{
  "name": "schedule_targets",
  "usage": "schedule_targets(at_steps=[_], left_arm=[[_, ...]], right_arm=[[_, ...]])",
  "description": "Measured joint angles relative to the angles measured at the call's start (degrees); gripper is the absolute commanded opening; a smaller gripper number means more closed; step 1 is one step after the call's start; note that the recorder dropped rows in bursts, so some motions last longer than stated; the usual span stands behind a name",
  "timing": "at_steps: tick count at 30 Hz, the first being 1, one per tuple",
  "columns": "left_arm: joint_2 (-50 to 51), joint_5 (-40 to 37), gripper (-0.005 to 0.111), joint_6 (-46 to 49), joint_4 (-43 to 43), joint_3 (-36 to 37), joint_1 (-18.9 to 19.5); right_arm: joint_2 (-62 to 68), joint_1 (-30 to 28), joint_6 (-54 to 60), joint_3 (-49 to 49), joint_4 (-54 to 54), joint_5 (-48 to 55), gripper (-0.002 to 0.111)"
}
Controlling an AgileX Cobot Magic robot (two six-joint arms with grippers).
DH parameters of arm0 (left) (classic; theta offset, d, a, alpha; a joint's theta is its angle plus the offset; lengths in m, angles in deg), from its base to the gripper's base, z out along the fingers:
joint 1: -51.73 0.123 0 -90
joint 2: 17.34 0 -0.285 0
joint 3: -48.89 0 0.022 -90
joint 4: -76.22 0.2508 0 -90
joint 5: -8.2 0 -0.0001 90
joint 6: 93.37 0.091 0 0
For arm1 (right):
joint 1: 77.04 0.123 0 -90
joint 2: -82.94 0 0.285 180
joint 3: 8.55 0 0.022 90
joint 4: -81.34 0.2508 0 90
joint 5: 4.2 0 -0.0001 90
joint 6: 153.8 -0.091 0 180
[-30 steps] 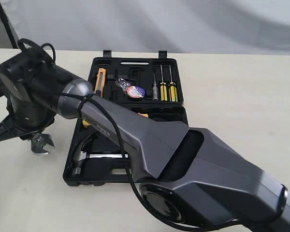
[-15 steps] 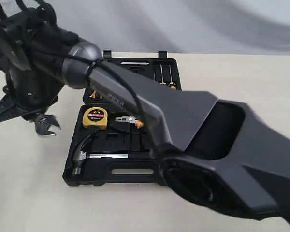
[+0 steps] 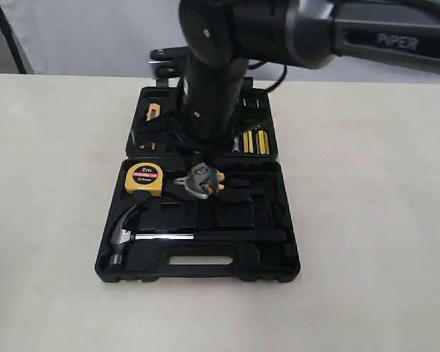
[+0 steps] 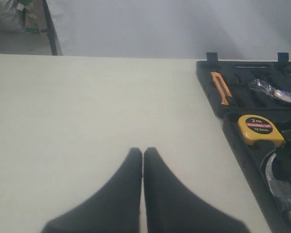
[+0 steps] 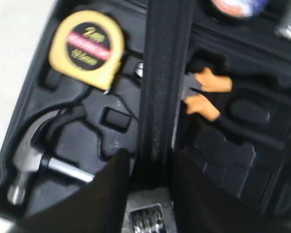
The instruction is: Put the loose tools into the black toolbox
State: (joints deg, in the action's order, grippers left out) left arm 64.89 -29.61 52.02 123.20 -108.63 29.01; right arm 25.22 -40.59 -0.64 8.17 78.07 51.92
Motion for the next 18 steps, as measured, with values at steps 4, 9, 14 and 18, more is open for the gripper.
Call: schedule_targets(at_steps=[4,9,14,18], left_arm=[[0.0,0.0,0.001,0.0,0.0,0.0,0.0],[0.0,0.0,0.001,0.0,0.0,0.0,0.0],[0.0,0.0,0.001,0.0,0.0,0.0,0.0],[0.0,0.0,0.001,0.0,0.0,0.0,0.0]], right_arm=[[-2.92,0.01,-15.61,-8.63,-0.73,-7.82,0.0],[-3.32,1.3,-32.86,-15.09,-0.85,-14.46,0.0],[-3.32,5.38,-53.85,-19.37,-5.89,-16.91,0.014],[-2.85,8.95,-65.88,-21.8,-10.29,-24.16,0.045]])
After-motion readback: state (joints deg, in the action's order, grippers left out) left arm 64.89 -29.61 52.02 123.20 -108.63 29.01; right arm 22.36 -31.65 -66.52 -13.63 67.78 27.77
